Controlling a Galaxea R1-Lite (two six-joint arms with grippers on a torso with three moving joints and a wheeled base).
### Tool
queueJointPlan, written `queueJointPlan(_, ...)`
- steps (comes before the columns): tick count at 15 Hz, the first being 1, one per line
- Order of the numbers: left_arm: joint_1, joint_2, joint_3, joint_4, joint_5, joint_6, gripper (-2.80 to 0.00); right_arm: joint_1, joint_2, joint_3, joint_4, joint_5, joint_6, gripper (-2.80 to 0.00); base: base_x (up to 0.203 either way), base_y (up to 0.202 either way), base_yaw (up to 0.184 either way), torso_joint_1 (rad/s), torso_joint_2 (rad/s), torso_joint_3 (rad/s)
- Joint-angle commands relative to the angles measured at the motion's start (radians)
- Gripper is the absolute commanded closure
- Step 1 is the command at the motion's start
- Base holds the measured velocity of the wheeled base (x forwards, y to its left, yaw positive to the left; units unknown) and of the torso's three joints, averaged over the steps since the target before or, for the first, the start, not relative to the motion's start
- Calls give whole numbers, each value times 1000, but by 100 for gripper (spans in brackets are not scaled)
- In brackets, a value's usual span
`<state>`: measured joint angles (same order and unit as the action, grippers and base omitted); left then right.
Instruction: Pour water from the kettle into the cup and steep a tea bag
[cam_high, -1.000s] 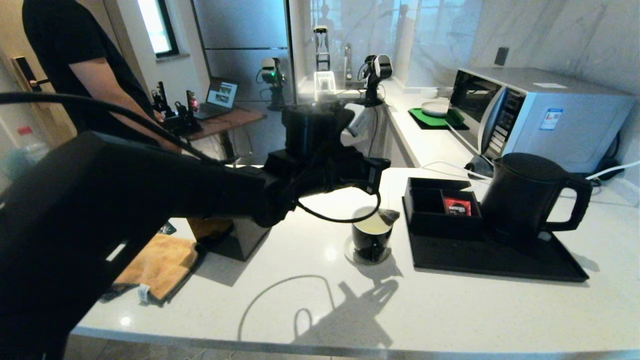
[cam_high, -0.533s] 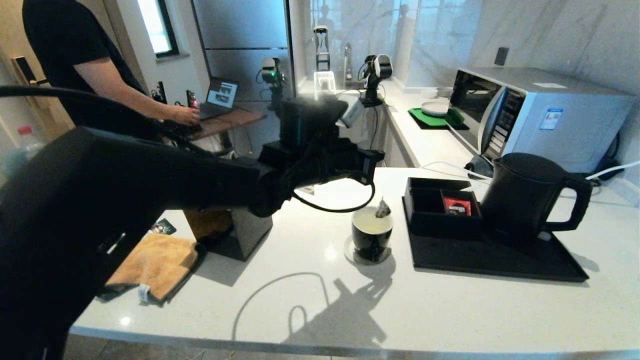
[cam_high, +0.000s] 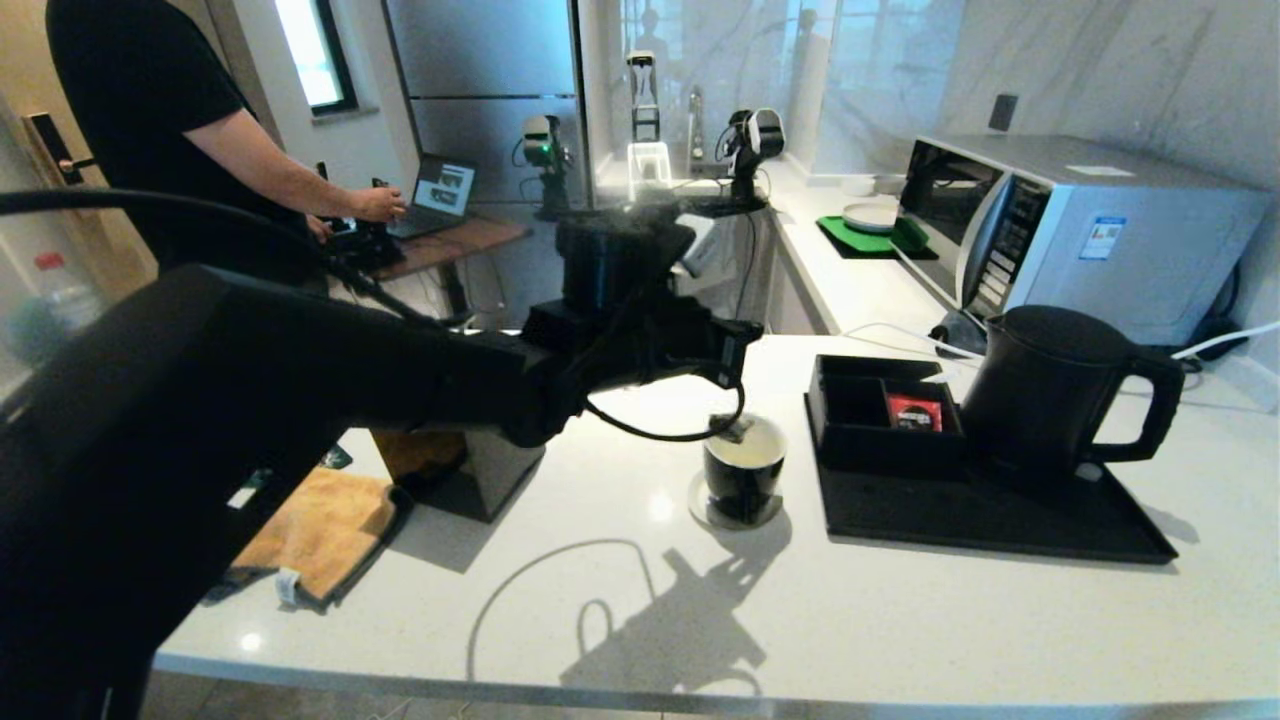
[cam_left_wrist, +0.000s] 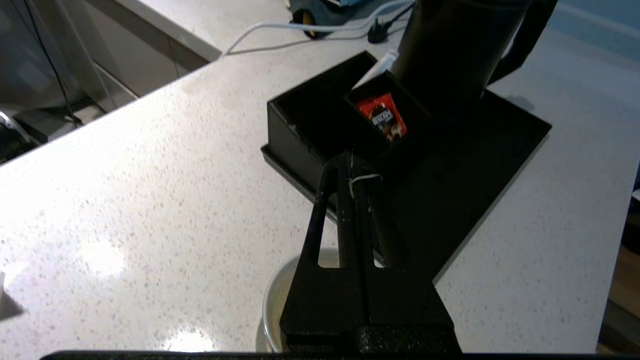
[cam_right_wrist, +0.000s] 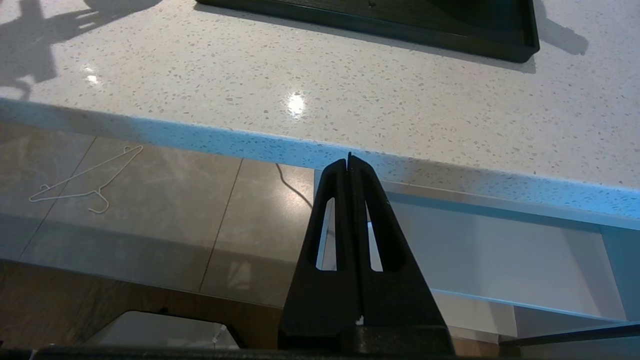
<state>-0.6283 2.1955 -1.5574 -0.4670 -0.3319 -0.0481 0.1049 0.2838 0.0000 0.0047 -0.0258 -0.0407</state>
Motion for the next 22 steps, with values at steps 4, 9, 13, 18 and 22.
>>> queueJointPlan(4,4,4,77,-20,-6,1,0,1,1,0,0,0,-1,0,0,0,0,0,0,0)
queueJointPlan(9,5,27,169,-87,-4,-1,0,1,1,0,0,0,-1,0,0,0,0,0,0,0)
queueJointPlan(13,16,44,190,-122,-5,-1,0,-1,1,0,0,0,-1,0,0,0,0,0,0,0)
queueJointPlan(18,21,9,156,-119,-4,-1,0,0,0,0,0,0,-1,0,0,0,0,0,0,0)
queueJointPlan(22,16,-37,98,-107,2,-3,0,0,1,0,0,0,-1,0,0,0,0,0,0,0)
